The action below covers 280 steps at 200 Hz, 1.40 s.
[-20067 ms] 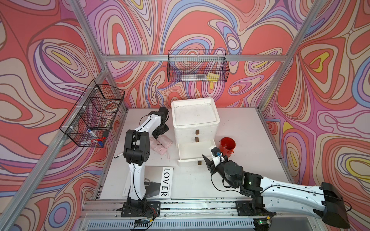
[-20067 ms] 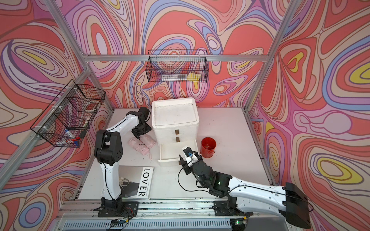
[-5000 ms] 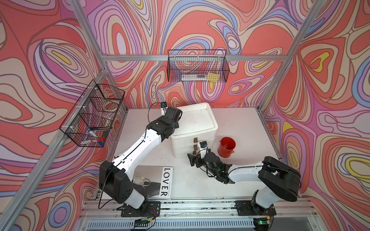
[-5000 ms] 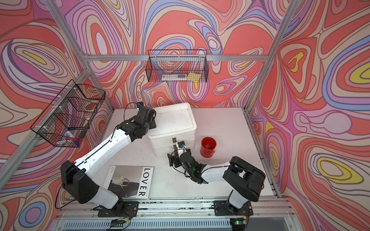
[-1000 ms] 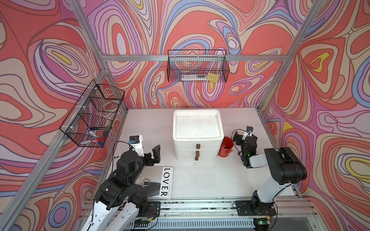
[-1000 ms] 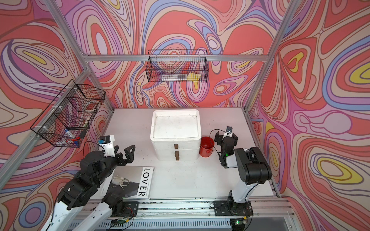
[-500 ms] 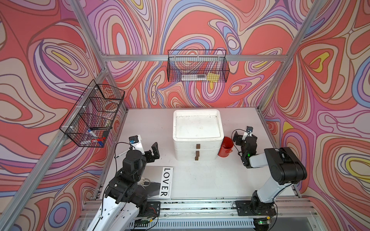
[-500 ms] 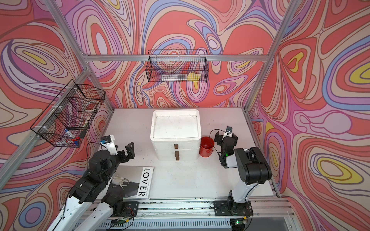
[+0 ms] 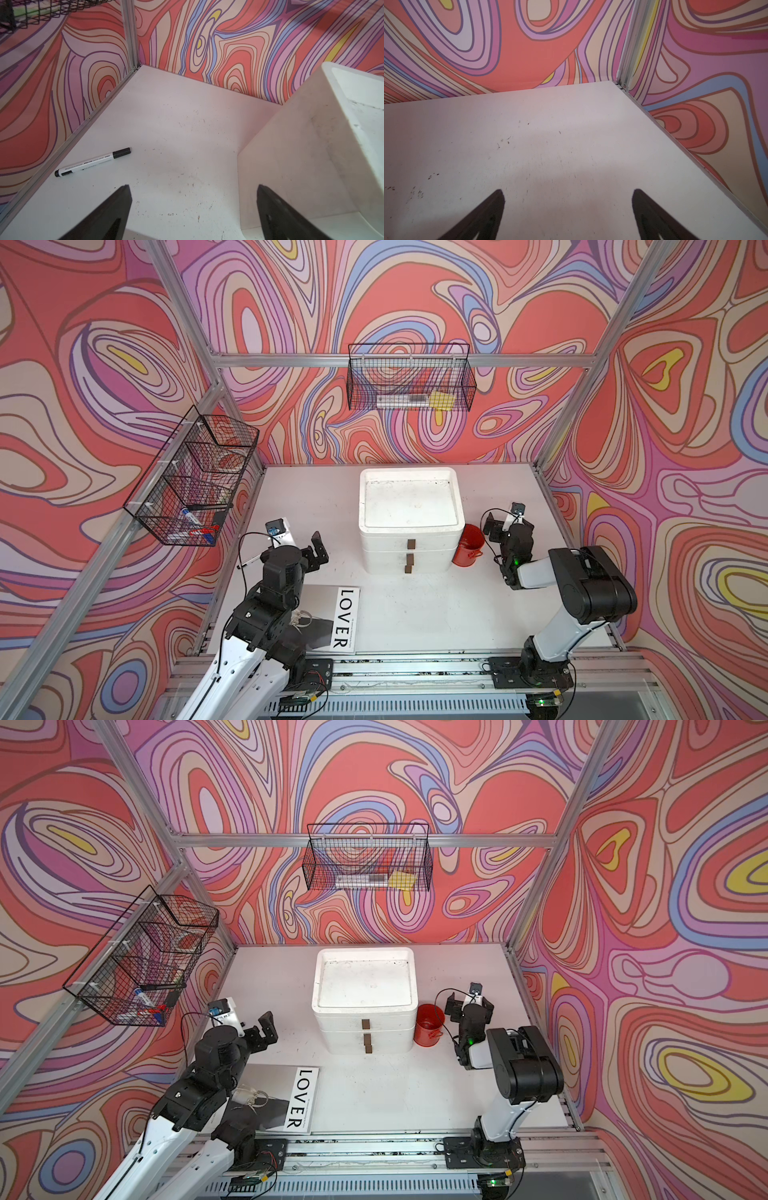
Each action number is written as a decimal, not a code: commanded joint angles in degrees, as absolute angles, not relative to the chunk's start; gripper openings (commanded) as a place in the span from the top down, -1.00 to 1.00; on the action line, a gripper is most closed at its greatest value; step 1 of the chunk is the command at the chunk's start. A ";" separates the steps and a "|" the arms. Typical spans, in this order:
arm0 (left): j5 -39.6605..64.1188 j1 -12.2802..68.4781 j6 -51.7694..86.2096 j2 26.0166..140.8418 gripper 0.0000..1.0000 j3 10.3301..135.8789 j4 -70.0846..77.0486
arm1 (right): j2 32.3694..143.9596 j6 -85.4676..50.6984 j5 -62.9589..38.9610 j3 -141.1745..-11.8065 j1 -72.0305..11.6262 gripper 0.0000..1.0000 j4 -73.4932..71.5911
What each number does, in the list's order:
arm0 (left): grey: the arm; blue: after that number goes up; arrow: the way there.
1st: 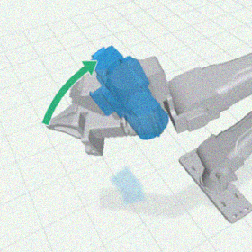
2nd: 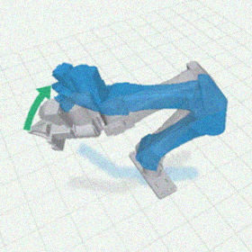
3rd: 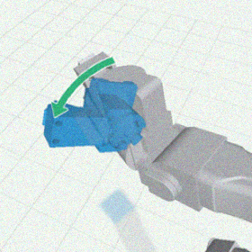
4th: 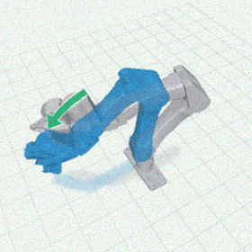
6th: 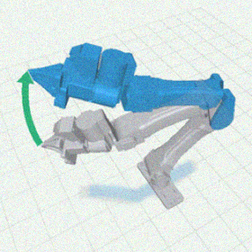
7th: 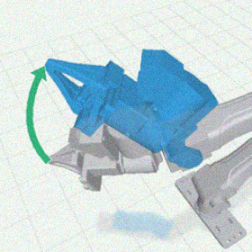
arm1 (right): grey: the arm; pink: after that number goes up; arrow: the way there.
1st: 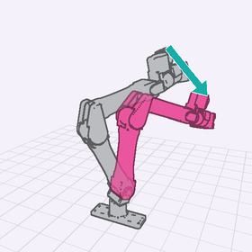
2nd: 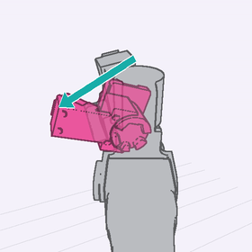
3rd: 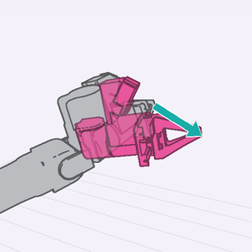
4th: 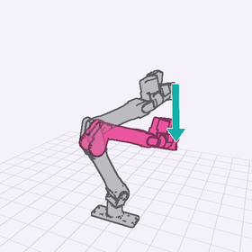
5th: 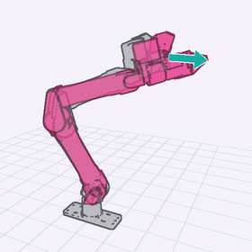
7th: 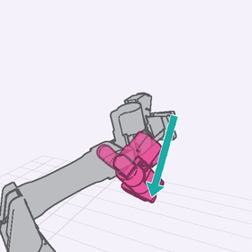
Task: Place the umbrella in the drawer by color
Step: Reset both arms
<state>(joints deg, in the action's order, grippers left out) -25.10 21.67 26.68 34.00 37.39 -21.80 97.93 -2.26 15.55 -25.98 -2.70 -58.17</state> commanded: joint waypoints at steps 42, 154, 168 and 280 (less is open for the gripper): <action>-35.79 21.36 29.79 35.94 -0.99 21.27 10.10 | 97.56 -2.76 15.40 -25.75 -2.63 -0.96 -57.31; -53.58 21.36 3.67 60.29 -0.98 8.99 47.35 | 97.56 -2.77 15.41 -25.75 -2.59 -0.96 -57.37; -53.50 21.36 2.68 65.86 -0.99 8.99 50.64 | 97.56 -2.75 15.45 -25.77 -2.58 -0.96 -57.33; -46.95 21.36 -13.28 90.19 -0.98 15.03 76.21 | 97.56 -2.77 15.41 -25.75 -2.59 -0.97 -57.32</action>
